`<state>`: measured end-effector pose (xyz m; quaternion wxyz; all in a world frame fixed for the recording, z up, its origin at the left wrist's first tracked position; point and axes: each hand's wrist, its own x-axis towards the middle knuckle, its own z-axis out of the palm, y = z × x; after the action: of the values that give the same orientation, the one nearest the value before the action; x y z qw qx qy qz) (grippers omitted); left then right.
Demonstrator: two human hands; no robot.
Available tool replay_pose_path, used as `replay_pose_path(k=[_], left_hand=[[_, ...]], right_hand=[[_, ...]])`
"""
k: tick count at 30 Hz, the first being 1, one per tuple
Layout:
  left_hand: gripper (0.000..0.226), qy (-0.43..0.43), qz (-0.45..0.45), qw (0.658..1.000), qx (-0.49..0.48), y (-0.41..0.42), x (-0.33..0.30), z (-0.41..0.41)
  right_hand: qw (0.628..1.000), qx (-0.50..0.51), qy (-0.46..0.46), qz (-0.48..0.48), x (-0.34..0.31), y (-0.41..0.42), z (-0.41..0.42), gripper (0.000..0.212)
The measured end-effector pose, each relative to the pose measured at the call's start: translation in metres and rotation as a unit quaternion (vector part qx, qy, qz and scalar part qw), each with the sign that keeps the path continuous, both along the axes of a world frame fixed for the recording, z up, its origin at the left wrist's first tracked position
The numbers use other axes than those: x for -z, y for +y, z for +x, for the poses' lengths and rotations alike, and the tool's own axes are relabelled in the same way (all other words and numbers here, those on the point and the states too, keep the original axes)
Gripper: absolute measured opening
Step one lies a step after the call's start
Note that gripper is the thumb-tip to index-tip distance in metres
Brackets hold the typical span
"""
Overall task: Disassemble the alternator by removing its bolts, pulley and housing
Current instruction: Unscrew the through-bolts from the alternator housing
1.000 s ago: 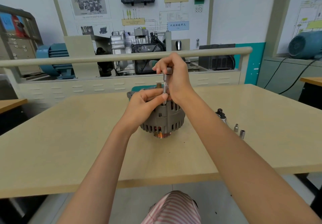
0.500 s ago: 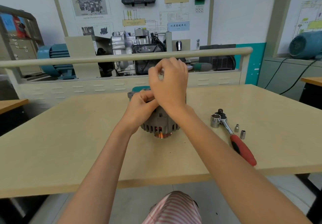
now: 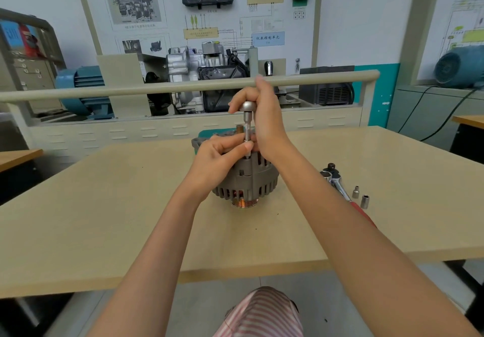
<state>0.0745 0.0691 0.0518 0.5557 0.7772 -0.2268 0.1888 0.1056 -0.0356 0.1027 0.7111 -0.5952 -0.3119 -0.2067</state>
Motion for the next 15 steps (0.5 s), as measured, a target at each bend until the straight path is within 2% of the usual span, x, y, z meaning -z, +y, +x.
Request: replay_pose_path(k=[2, 3, 5, 6, 7, 8, 10, 13, 15], left_hand=[[0.022, -0.004, 0.006, 1.000, -0.009, 0.000, 0.000, 0.000], [0.028, -0.005, 0.006, 1.000, -0.017, 0.000, 0.000, -0.001], [0.042, -0.006, -0.004, 0.999, -0.034, 0.001, 0.001, 0.001], [0.044, -0.002, -0.007, 0.999, -0.046, 0.001, 0.002, 0.002], [0.046, 0.001, -0.007, 0.998, -0.055, 0.000, 0.003, 0.003], [0.046, 0.002, -0.007, 0.998, -0.058, 0.000, 0.004, 0.004], [0.044, -0.004, 0.004, 0.999, -0.049, 0.000, 0.003, 0.004], [0.029, -0.002, 0.024, 1.000, -0.021, -0.001, -0.001, 0.000], [0.023, 0.005, 0.022, 1.000, -0.012, -0.001, -0.002, -0.001]], right_hand=[[0.978, 0.152, -0.099, -0.104, 0.008, -0.001, -0.006, 0.047], [0.943, 0.246, -0.149, -0.166, 0.011, 0.000, -0.008, 0.040], [0.840, 0.426, -0.191, -0.276, 0.017, 0.003, -0.013, 0.033], [0.802, 0.478, -0.187, -0.306, 0.018, 0.005, -0.016, 0.033], [0.787, 0.498, -0.181, -0.316, 0.018, 0.007, -0.017, 0.033], [0.795, 0.493, -0.176, -0.308, 0.018, 0.008, -0.019, 0.033], [0.856, 0.424, -0.171, -0.241, 0.014, 0.007, -0.018, 0.027], [0.957, 0.235, -0.106, -0.133, 0.002, 0.000, -0.014, 0.035], [0.992, 0.090, -0.040, -0.074, -0.004, -0.004, -0.013, 0.037]])
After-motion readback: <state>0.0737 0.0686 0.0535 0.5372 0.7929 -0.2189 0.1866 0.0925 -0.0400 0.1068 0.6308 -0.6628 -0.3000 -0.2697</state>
